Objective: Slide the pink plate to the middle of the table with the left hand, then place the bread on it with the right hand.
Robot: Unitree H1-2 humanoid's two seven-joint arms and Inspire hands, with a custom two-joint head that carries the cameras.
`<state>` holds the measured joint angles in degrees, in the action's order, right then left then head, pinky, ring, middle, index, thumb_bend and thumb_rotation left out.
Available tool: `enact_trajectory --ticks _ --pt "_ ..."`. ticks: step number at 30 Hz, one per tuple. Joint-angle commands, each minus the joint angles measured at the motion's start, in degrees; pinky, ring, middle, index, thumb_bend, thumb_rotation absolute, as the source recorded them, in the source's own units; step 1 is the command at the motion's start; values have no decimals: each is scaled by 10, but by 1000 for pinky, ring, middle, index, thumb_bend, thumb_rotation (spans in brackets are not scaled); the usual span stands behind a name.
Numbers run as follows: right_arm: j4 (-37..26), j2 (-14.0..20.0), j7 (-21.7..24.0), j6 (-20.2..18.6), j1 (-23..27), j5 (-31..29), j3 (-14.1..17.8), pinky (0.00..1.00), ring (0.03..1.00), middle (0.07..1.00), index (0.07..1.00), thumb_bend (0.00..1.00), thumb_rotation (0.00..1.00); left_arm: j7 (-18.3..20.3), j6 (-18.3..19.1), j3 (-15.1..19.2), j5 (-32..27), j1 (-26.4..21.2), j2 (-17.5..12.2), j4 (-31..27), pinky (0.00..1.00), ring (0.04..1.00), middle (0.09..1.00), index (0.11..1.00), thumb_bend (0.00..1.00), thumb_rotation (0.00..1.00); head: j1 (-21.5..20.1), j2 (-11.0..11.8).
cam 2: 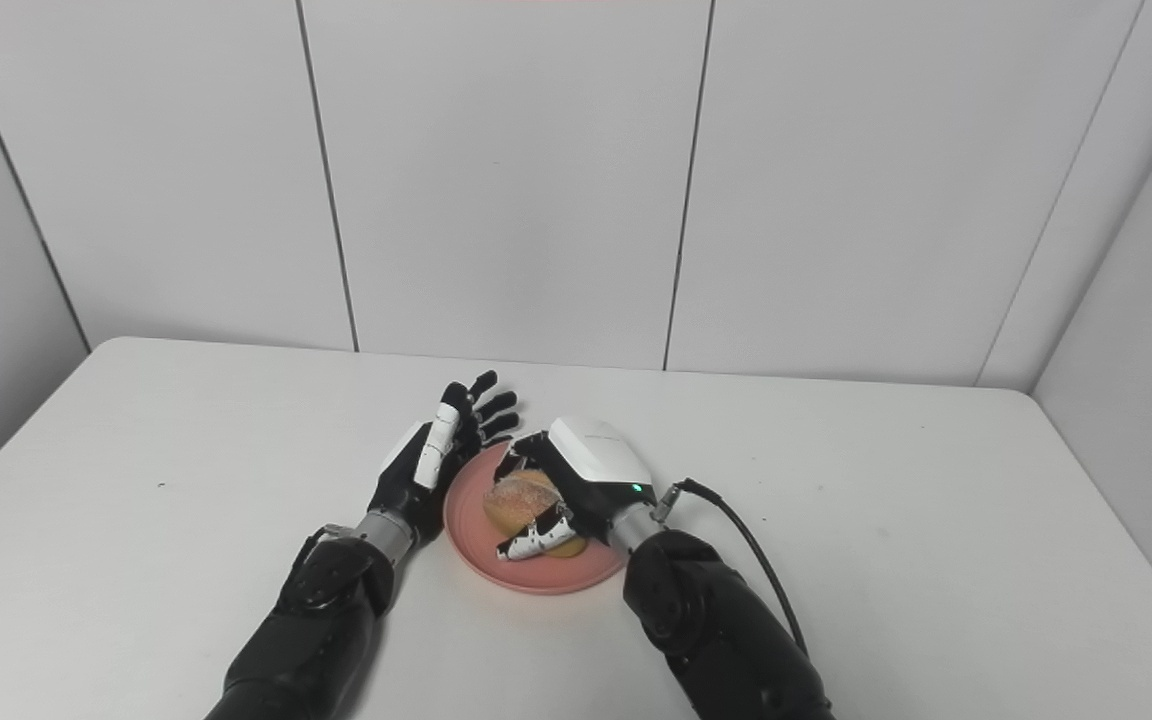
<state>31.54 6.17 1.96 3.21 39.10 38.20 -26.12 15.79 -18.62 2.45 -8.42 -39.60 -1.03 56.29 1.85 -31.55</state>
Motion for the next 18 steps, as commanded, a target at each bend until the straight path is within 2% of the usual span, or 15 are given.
enact_trajectory --ticks 1,3,8,9,10,11,12,14,15,18 --pt "-23 2 -2 20 33 1 -1 308 378 450 509 522 0 1 -1 -1 -1 24 9 13 899 916 940 966 945 980 0 -1" --pt "-30 2 4 14 34 3 -2 348 416 465 504 523 0 4 1 -1 -2 25 9 13 903 928 955 976 944 989 -1 -1" --pt "-41 0 13 -8 30 7 3 363 442 456 524 523 4 8 -1 0 -5 25 8 14 909 940 958 989 935 999 -4 0" --pt "-44 0 16 -17 28 12 3 403 492 547 508 522 93 8 -1 1 -6 25 8 14 905 934 931 984 924 1000 -4 0" --pt "-49 1 21 -28 27 19 0 435 542 612 601 682 209 8 -1 1 -6 25 8 14 902 929 915 981 922 994 -4 0" --pt "-53 3 27 -37 26 26 -2 528 663 723 709 839 364 7 -1 1 -5 26 8 13 888 915 894 975 924 988 -4 0" --pt "-56 5 31 -42 26 31 -5 592 722 768 748 890 418 6 -2 1 -4 26 8 13 881 907 887 973 927 986 -5 0" --pt "-59 9 35 -47 24 40 -7 683 788 812 789 939 468 5 -2 0 -4 26 7 11 872 898 882 972 932 984 -5 0" --pt "-60 10 36 -48 24 43 -7 831 871 867 831 973 531 6 -2 0 -4 27 7 10 871 894 886 976 936 985 -6 0" --pt "-64 12 32 -54 20 52 -5 935 943 925 885 998 628 4 0 1 -5 30 7 3 867 888 885 976 936 983 -6 0"
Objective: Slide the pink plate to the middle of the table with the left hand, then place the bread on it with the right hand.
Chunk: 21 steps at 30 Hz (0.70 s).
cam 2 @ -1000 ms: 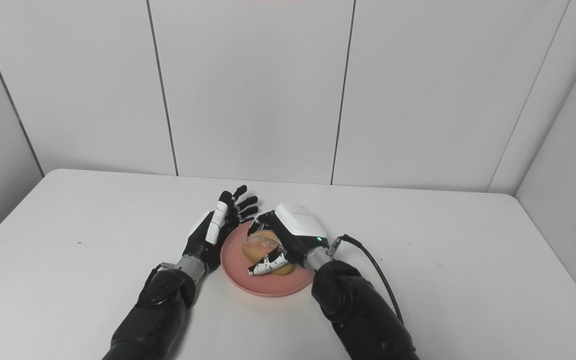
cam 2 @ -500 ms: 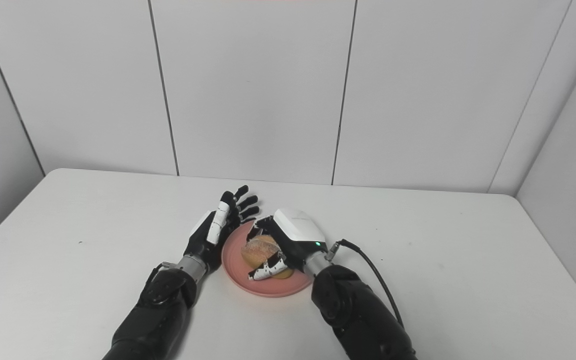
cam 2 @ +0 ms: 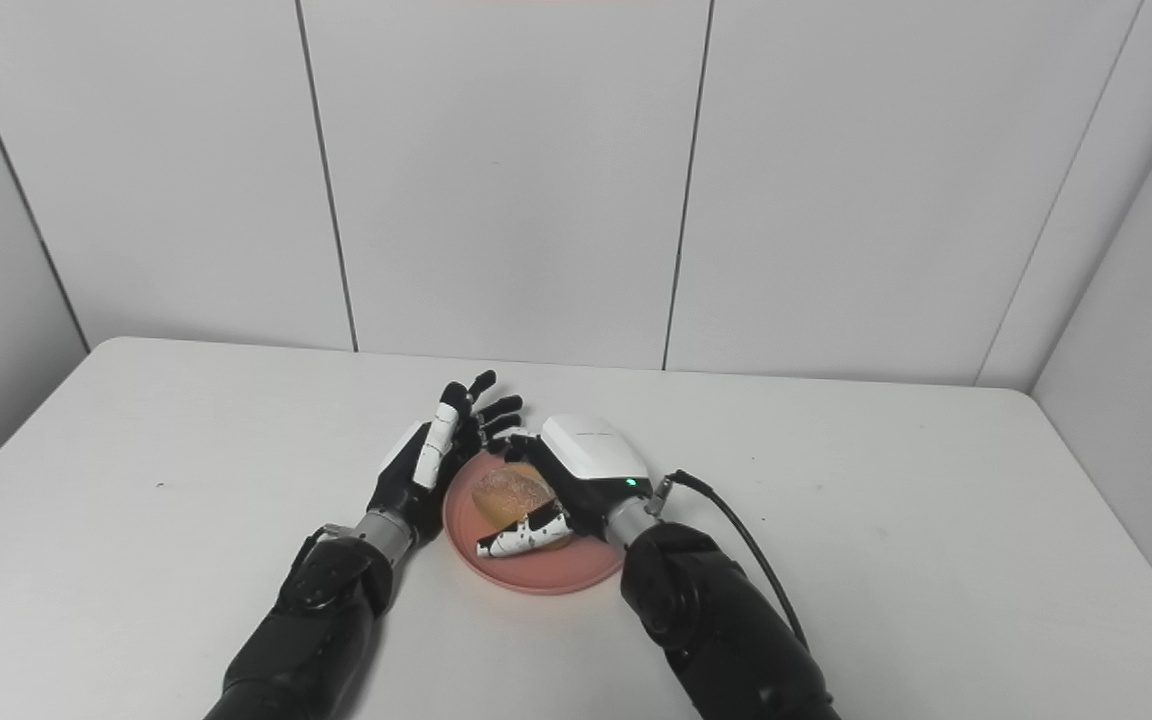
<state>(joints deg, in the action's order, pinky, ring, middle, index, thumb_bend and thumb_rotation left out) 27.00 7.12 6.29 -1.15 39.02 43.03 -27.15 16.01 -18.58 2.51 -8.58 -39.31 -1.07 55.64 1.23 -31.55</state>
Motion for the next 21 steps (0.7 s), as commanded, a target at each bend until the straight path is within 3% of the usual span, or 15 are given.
enact_trajectory --ticks 1,3,9,15,18,21 --pt "-18 2 -17 -9 19 3 9 934 946 936 919 1000 646 -1 0 1 -3 28 8 7 859 882 882 973 932 981 0 -1" --pt "-15 0 -31 -4 17 3 14 934 953 955 983 1000 666 -6 0 2 -2 30 8 4 851 886 873 968 935 973 -1 -1" --pt "-4 -3 -89 16 12 9 19 956 948 956 1000 1000 698 -18 -3 7 -2 29 10 8 907 930 896 994 932 966 -3 -1" --pt "0 -3 -137 17 11 15 21 914 919 935 974 812 962 -21 -8 0 8 29 7 6 916 925 934 1000 930 1000 -4 0" --pt "7 -13 -180 42 4 -14 43 836 882 896 920 807 959 -25 -14 1 10 30 8 5 917 922 934 1000 933 1000 -4 0" --pt "26 -41 -204 94 -7 -99 95 759 864 882 895 814 968 -37 -24 1 15 32 11 2 971 950 940 1000 933 995 -4 0"
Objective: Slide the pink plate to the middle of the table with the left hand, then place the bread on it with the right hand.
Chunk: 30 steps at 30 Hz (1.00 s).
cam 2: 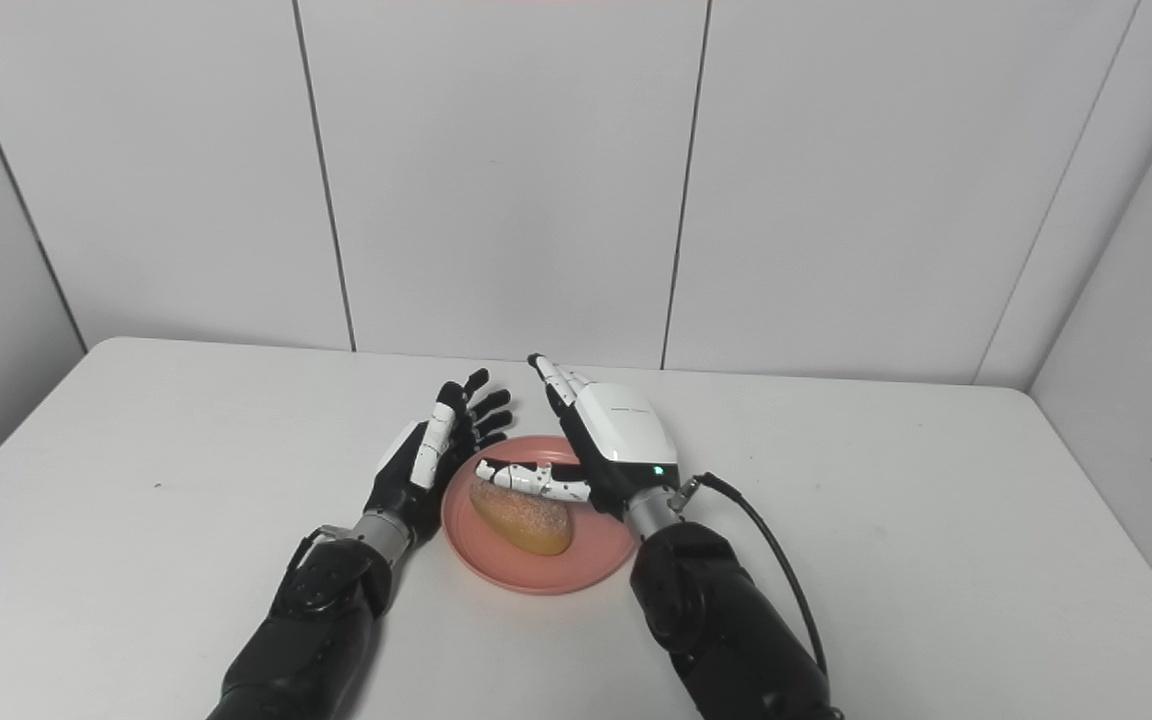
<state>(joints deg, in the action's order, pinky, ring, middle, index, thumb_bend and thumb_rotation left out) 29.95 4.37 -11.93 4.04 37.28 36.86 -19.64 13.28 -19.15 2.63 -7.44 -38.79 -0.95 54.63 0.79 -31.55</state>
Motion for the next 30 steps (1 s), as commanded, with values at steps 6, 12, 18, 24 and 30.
enact_trajectory --ticks 6,12,18,24,30 --pt "29 -71 24 127 -13 -261 139 884 926 919 925 820 1000 -68 -62 -16 46 29 12 2 1000 1000 997 996 933 975 0 -1" --pt "75 -87 59 155 -10 -376 206 999 978 953 970 853 1000 -151 -61 -22 95 38 23 -28 1000 1000 1000 1000 924 985 -3 0" --pt "95 -90 52 136 -9 -406 235 1000 968 949 977 822 1000 -206 -47 -22 122 46 33 -44 1000 1000 1000 1000 824 1000 -7 -1" --pt "127 -88 53 137 -7 -430 255 1000 998 968 998 876 1000 -246 -17 -14 126 50 45 -57 1000 1000 1000 1000 744 1000 -7 -2" --pt "149 -81 53 152 -7 -422 253 1000 1000 964 981 835 1000 -250 5 7 96 46 55 -63 1000 1000 1000 1000 720 1000 -8 -1"
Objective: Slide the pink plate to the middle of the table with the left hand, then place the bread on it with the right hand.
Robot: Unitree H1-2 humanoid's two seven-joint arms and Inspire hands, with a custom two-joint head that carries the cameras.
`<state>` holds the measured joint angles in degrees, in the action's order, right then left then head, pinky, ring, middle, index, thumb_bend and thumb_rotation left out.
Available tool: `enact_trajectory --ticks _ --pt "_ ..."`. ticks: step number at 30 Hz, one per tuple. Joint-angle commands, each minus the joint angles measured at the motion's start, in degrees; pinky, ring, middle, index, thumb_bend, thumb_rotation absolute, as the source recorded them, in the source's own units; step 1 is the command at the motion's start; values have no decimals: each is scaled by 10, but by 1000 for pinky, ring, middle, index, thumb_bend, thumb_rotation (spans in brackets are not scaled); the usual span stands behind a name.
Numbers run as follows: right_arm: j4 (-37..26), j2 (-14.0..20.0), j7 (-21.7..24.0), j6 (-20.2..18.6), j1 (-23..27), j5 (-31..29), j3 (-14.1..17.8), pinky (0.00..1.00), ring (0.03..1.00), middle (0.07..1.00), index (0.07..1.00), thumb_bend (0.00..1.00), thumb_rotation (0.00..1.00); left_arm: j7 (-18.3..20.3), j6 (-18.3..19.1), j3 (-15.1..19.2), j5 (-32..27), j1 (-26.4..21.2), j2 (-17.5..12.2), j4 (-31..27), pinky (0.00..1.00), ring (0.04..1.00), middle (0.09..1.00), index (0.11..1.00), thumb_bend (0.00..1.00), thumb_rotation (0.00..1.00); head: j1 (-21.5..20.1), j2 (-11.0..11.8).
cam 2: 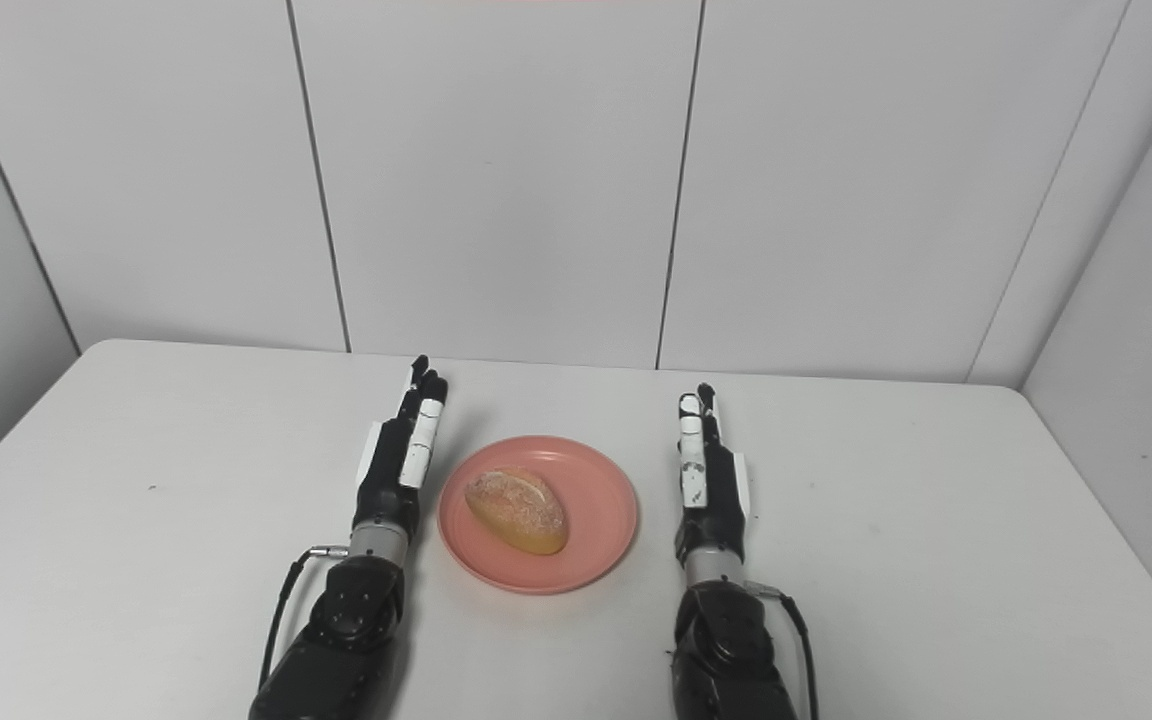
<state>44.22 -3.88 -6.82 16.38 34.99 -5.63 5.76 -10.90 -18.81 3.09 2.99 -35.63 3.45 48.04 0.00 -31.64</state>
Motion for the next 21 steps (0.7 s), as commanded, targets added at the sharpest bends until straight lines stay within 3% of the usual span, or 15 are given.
enact_trajectory --ticks 1,10,21 --pt "9 2 3 30 16 4 -2 1000 1000 962 979 823 1000 -6 5 8 -16 13 12 4 1000 1000 1000 1000 726 1000 0 -1" --pt "15 3 18 26 11 -4 -3 1000 1000 974 974 872 1000 7 19 24 -48 12 12 1 1000 1000 1000 1000 782 1000 0 -5" --pt "17 2 17 21 10 -2 -6 1000 1000 976 987 853 1000 16 24 21 -55 15 4 4 1000 1000 1000 1000 827 1000 -1 -4"
